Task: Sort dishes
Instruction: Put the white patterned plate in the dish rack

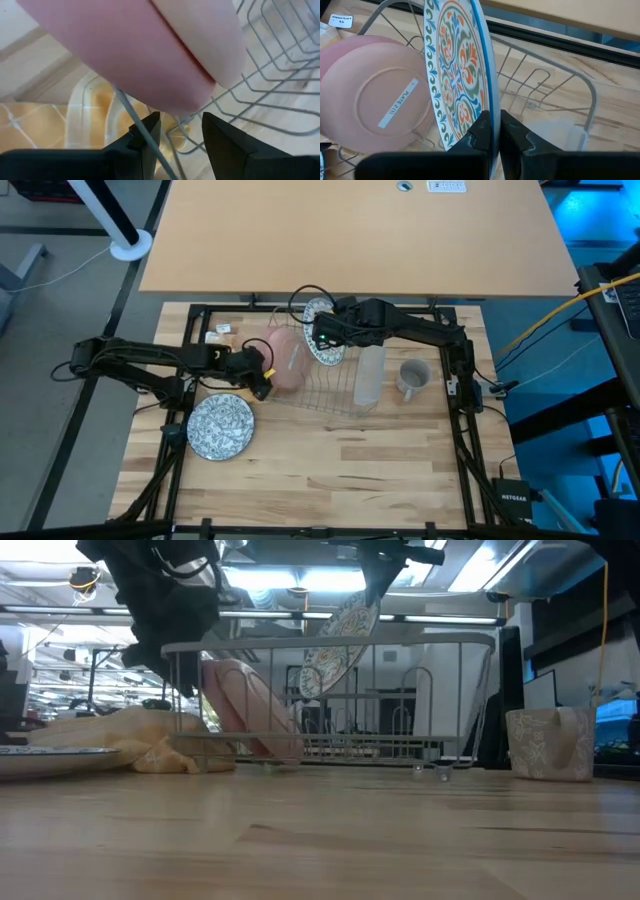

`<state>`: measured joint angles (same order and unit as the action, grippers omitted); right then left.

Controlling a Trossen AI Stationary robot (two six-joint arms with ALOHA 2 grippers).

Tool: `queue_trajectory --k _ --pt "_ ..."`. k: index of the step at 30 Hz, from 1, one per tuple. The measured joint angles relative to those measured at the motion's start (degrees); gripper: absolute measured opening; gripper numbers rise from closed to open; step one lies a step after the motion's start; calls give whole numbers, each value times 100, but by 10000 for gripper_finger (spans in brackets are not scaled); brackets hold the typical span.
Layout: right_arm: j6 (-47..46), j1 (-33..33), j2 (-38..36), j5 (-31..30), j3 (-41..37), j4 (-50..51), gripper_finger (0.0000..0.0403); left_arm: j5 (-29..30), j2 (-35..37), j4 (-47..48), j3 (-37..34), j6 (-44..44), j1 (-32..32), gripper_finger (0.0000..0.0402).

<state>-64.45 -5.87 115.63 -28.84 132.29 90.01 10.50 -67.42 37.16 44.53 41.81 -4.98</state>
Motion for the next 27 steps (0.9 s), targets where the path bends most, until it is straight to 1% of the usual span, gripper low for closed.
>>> queue_trajectory --k 3,8,12,17,23,27 --pt "2 0 0 0 0 0 16 -4 195 41 -8 -150 -54 136" --pt "2 0 0 0 0 -2 17 -3 542 18 -8 92 -170 136" --pt "0 0 0 12 0 -1 18 1 810 15 -8 90 -243 136" --pt "2 0 0 54 0 0 16 9 1194 -21 -8 -83 -311 136" --pt "-22 -11 0 204 2 0 18 16 1757 54 -8 -549 -375 136" --pt "-183 -17 0 434 2 1 17 18 1978 -184 -8 -882 -262 136"
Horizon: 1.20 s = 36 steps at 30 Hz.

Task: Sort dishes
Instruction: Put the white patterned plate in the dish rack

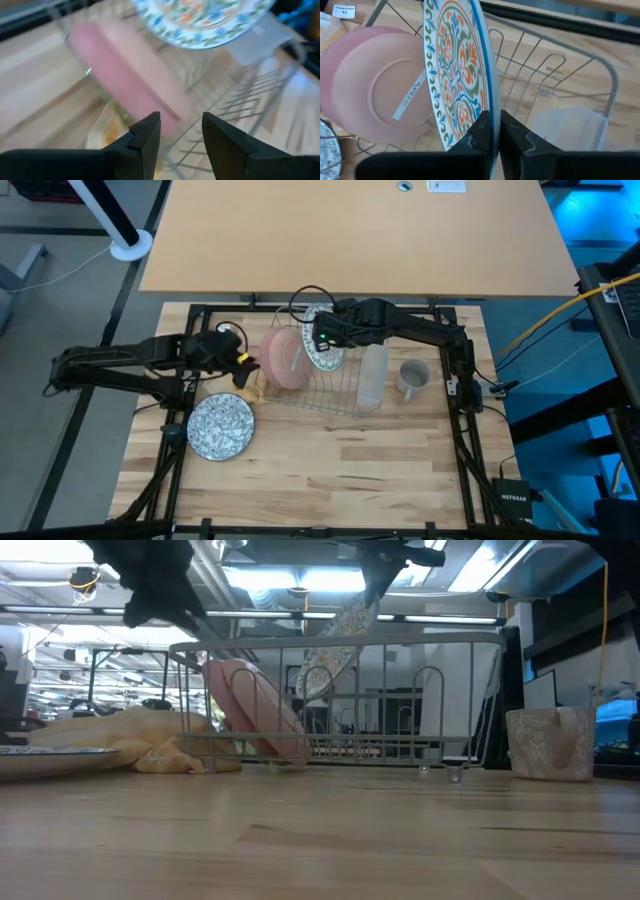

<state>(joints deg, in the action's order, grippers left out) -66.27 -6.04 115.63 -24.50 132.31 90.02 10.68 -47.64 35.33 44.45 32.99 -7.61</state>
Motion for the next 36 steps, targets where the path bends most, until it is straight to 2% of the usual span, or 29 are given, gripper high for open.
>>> queue_trajectory --k 7,13,20,23,29,36 --pt "-292 0 2 178 0 -6 17 -2 -119 -1058 0 -855 452 136" --pt "-419 -11 2 565 2 -104 17 -2 -285 -2007 0 -1705 893 136" --pt "-408 -19 2 1214 2 -995 17 22 -757 -2514 2 -3024 1614 136" --pt "-403 -47 2 1434 2 -1393 18 392 -1048 -2647 2 -3470 1920 136" --pt "-403 -81 -2 1509 2 -1581 18 1770 -1483 -2787 2 -4143 2299 136" --pt "-510 -87 0 1565 2 -1512 18 2379 -1564 -2852 2 -4415 2516 136"
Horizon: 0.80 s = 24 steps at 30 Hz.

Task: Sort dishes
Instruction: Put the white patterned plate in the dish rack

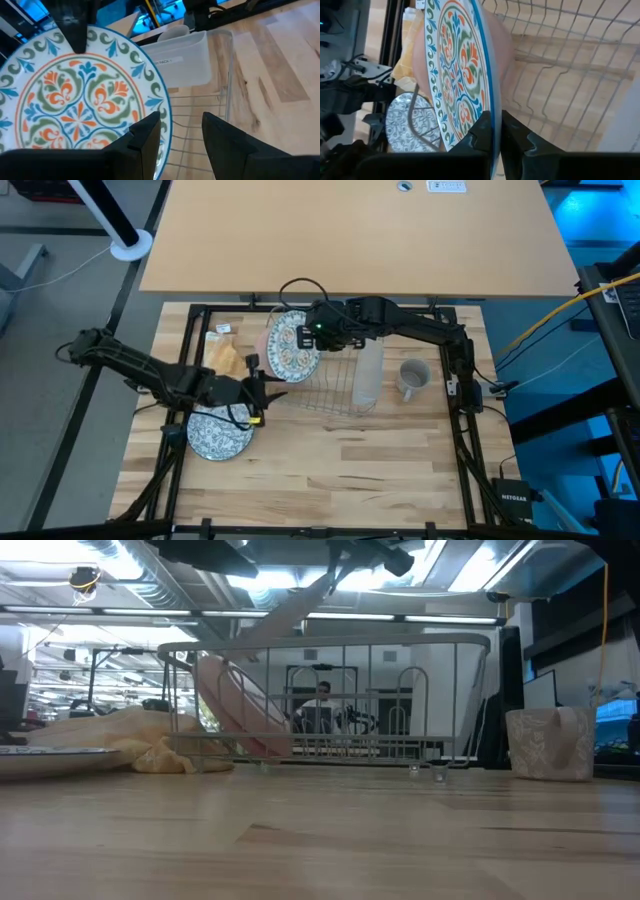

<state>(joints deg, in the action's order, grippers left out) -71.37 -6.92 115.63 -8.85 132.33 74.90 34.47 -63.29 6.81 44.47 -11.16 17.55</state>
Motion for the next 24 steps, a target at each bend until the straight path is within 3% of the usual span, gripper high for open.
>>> queue_trajectory --k 16,24 --pt "-41 11 -2 603 0 -31 18 611 -268 50 0 -762 769 136" --pt "-58 13 -2 906 0 -39 18 1972 -991 -2 -1 -1056 963 136"
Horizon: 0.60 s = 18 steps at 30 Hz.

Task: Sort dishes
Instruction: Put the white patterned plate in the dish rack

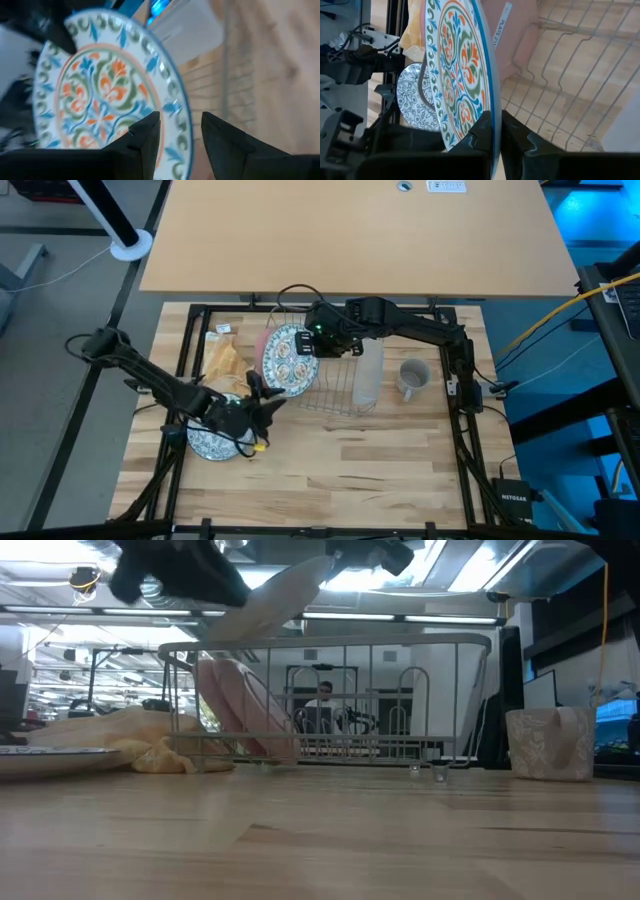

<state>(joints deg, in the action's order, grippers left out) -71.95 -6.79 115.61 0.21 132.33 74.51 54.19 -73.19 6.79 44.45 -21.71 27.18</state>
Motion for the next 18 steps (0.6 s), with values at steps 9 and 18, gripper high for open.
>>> queue_trajectory --k 9,18 --pt "-1 0 0 363 0 -150 18 961 -529 -40 -1 -39 -5 136" --pt "-155 -4 -7 883 -2 -378 18 2465 -775 -41 -1 -31 -2 136"
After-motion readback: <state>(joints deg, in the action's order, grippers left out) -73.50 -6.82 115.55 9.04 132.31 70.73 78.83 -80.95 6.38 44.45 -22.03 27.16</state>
